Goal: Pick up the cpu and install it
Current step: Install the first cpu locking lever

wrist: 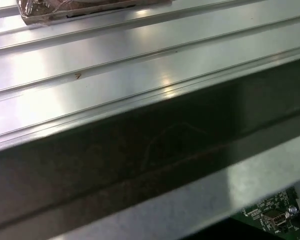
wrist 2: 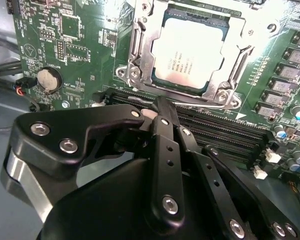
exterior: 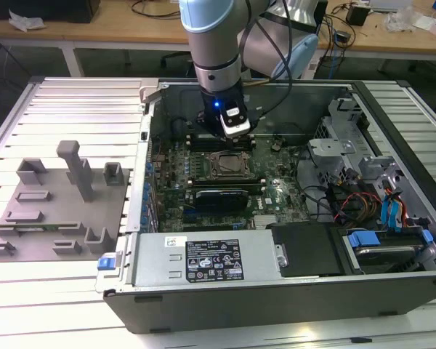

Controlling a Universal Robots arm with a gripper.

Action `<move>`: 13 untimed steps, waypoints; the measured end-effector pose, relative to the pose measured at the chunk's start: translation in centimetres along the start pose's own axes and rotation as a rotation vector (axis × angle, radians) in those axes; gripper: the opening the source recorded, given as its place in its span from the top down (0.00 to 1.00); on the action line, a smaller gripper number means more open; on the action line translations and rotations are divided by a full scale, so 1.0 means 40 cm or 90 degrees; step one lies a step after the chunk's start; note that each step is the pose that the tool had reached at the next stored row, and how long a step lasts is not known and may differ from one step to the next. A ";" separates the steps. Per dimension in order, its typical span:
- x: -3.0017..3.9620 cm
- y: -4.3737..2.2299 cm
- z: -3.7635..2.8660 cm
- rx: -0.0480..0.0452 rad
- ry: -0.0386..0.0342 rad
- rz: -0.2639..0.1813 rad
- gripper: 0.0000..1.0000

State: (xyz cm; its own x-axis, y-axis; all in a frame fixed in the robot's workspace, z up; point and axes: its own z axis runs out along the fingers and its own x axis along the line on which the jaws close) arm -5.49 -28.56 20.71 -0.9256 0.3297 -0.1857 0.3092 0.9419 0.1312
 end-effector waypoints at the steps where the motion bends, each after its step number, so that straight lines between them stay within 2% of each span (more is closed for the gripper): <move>1: 0.001 0.000 0.000 0.0002 -0.0003 0.002 0.89; 5: 0.009 0.005 0.002 0.0013 -0.0014 0.008 0.89; 13: 0.008 0.005 0.009 0.0031 -0.0028 0.013 0.89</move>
State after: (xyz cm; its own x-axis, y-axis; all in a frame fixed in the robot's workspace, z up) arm -5.63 -28.25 20.35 -0.9181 0.3493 -0.1873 0.3293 0.9352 0.1302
